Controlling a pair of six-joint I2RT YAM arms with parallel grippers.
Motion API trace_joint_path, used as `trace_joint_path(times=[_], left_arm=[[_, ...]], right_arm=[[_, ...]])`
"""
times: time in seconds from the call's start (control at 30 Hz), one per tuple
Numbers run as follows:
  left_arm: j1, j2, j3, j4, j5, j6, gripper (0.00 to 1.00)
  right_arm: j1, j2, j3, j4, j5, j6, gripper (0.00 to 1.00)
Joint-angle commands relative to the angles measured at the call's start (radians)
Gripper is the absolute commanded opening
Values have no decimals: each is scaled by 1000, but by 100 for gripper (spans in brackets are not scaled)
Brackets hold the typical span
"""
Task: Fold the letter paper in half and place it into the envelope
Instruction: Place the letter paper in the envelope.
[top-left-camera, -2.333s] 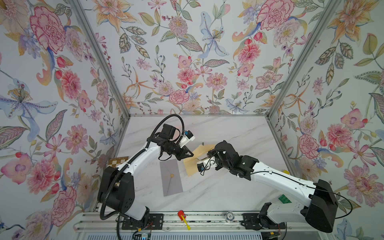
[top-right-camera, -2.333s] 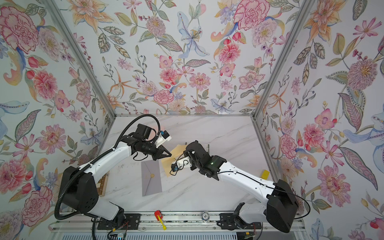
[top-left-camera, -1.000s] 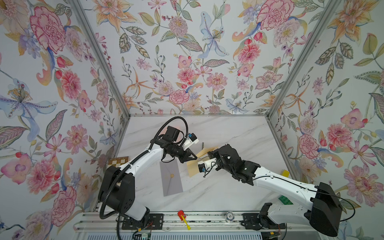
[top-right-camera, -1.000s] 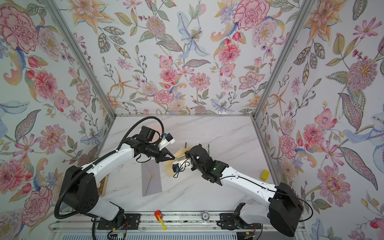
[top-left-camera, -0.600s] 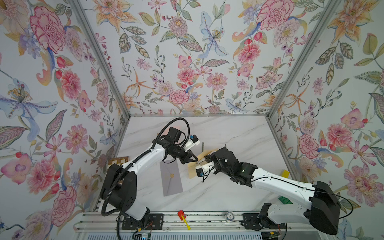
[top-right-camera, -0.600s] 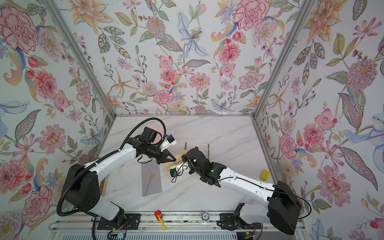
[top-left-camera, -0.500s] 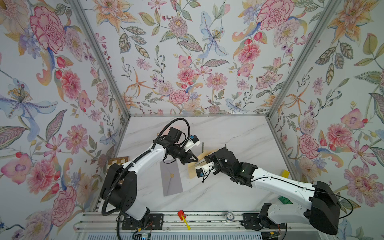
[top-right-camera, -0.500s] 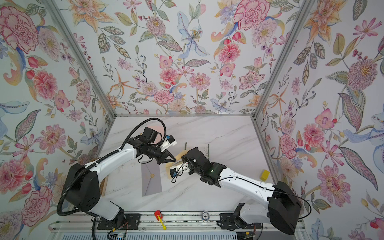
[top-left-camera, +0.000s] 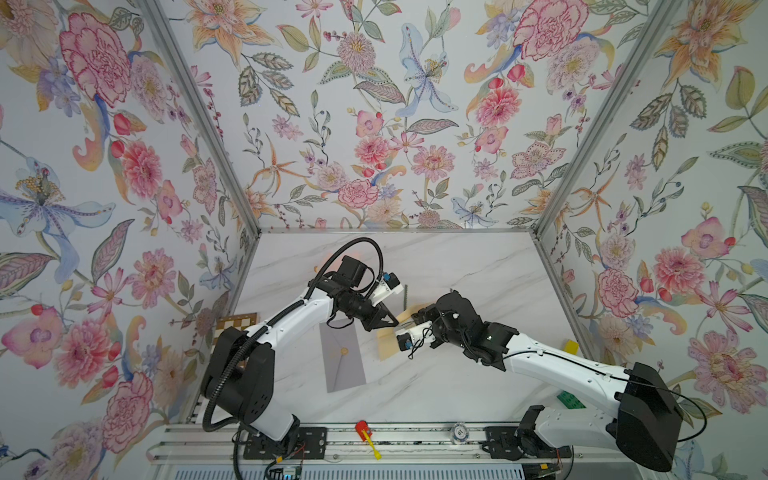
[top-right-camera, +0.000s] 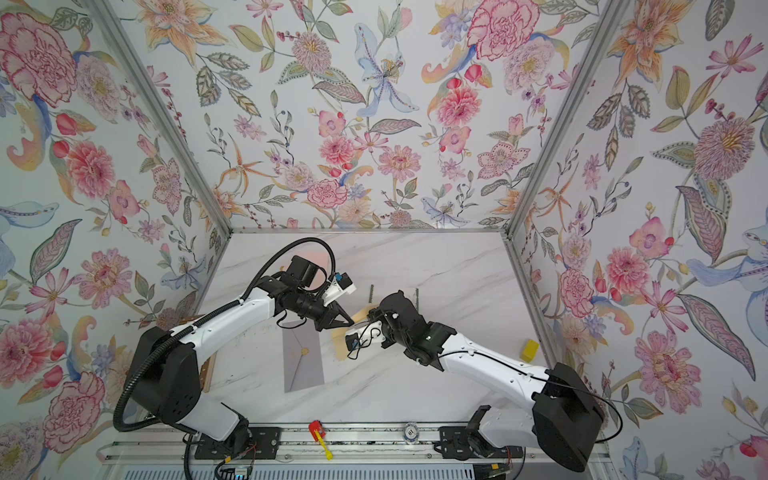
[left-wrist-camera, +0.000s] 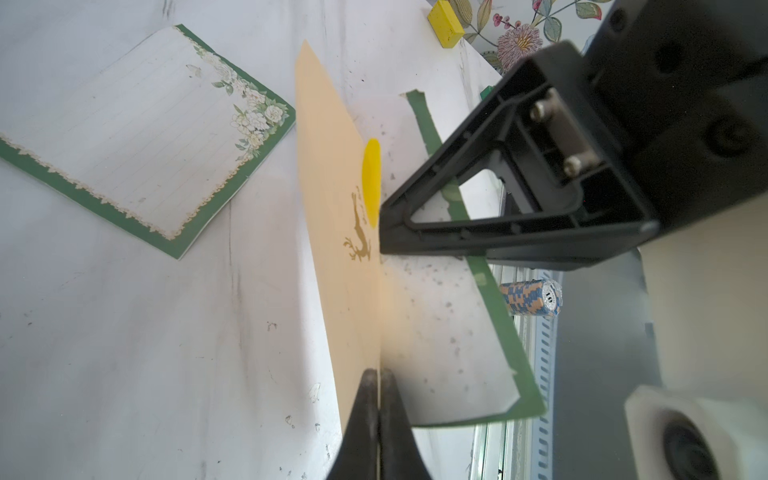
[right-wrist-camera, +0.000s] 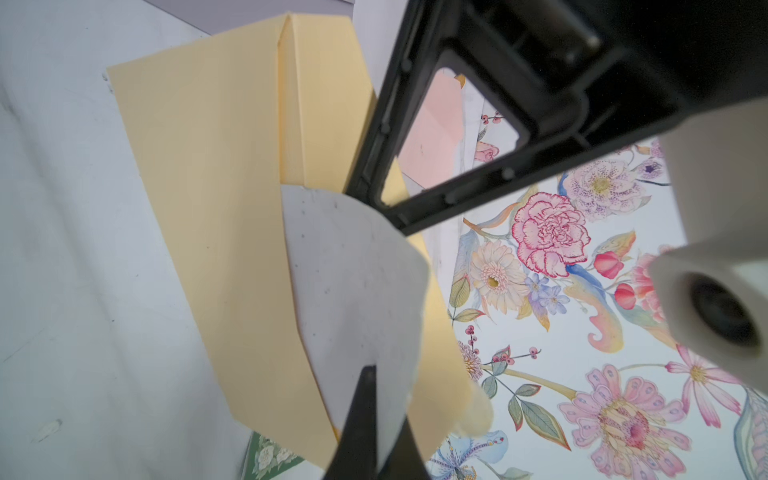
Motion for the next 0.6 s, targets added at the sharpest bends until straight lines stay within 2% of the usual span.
trace_joint_path(times=[0.0,0.2,0.37,0.57], left_arm=[[-15,-3,-2,-34,38,29,0],[-17,-52,-3,-35,29,23,0],[-17,-80,-10,-18,23,8,0],[-22,-74,-13,-12,20,8,0]], right_arm=[[-6,-11,-15,4,-15,19,0],[-25,-3,-4,-66,-13,32,0],[-60,34,90,-237,-143,133,0],[-56,49,77,-200,-189,166,0]])
